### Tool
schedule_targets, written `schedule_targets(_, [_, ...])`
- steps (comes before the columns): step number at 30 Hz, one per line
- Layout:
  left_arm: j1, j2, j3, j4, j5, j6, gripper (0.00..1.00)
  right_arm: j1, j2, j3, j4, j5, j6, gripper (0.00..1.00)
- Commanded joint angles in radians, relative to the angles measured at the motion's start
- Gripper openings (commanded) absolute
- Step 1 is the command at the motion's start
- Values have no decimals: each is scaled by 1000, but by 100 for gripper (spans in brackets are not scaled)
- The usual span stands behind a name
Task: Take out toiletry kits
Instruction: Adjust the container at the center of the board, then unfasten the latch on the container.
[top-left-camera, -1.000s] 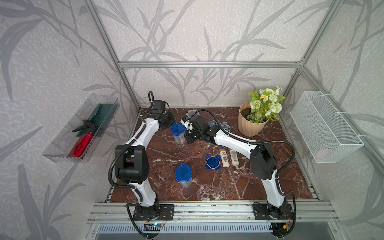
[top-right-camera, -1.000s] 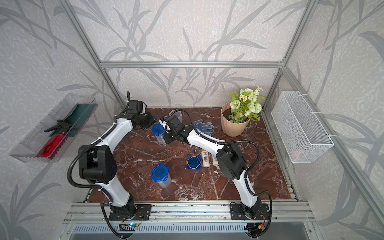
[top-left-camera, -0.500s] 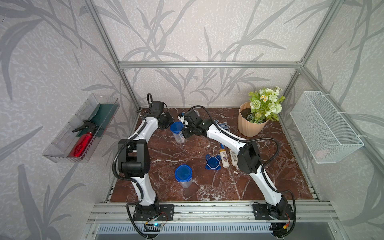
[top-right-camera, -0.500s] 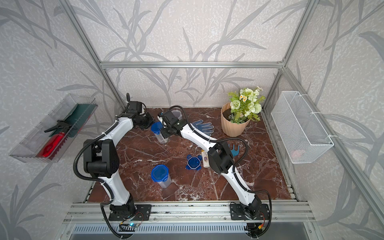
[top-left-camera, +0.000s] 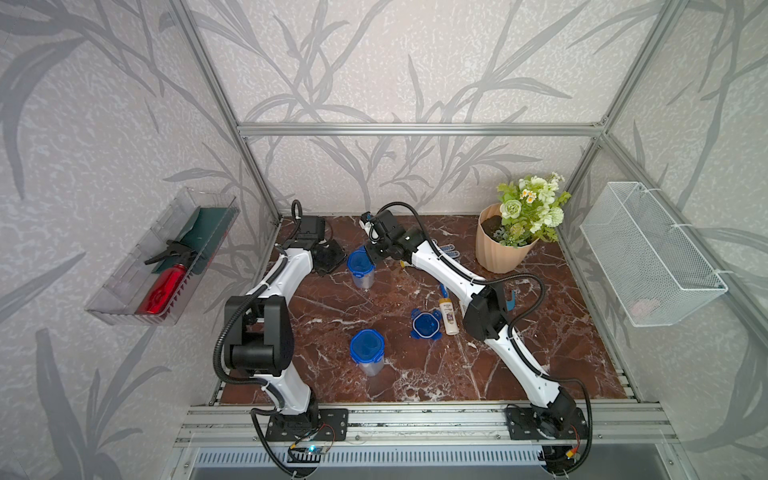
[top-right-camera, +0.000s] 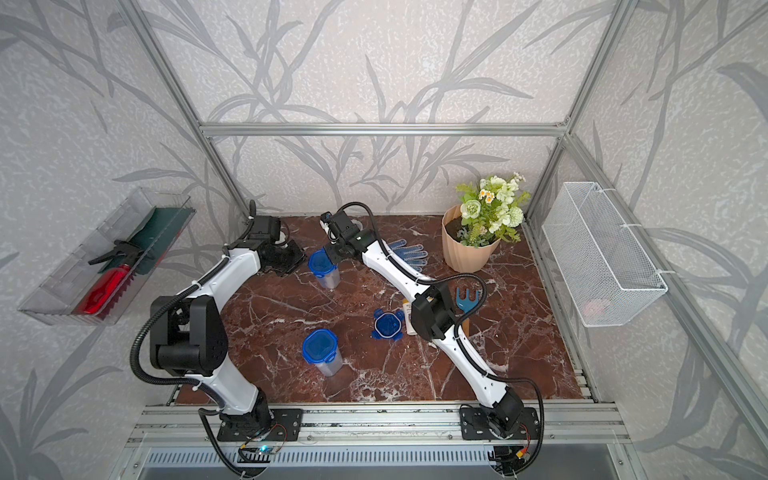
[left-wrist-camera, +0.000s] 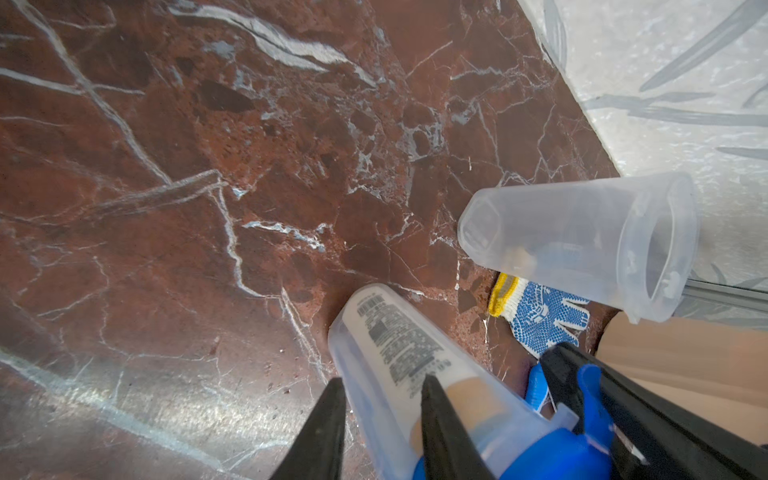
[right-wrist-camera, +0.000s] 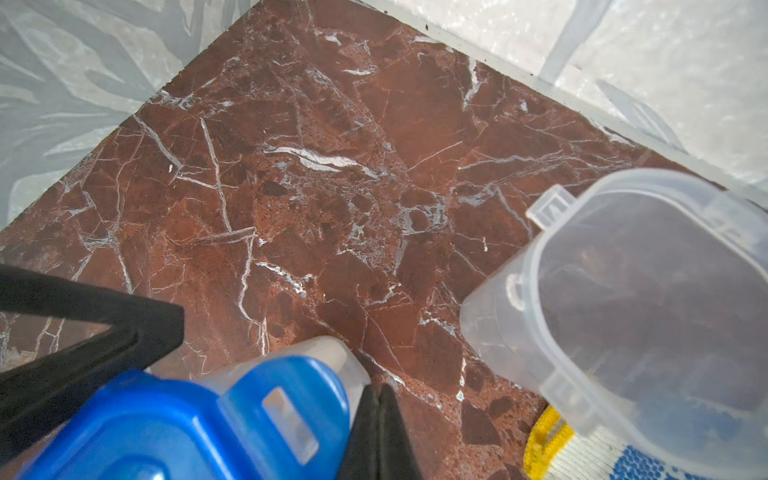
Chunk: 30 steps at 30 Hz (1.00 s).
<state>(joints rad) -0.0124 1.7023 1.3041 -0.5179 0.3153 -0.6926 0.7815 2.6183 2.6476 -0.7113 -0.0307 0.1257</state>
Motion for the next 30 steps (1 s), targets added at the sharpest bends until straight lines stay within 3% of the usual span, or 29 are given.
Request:
schedule_targets(1, [-9,-32,17,-55,8,0,32,-7,-36,-33,12,-30,0,0])
schedule_targets(8, [-7,-96,98,-152,-122,28,32,-23,-122,-118,50,-46,8,0])
schedule_targets(13, [-23,-146,100,-150,-116,20,31,-56,-198,-211,45,-109,45,1])
schedule_targets(16, [-58,-167,88,-124,-90,34,25,-78,-297,-396,142,-175,85,3])
schedule_targets(20, [-99,-146,73,-77,-26,43,9,-94,-489,-773,432,-235,158,6])
schedule_targets(23, [-117,-101,74,-62,8,43,0,-120,-586,-969,620,-344,247,12])
schedule_targets(27, [-126,-39,85,-45,54,28,0,-157,-580,-1054,796,-573,420,38])
schedule_targets(30, [-137,-18,84,-32,58,30,0,-169,-539,-1098,978,-694,588,46])
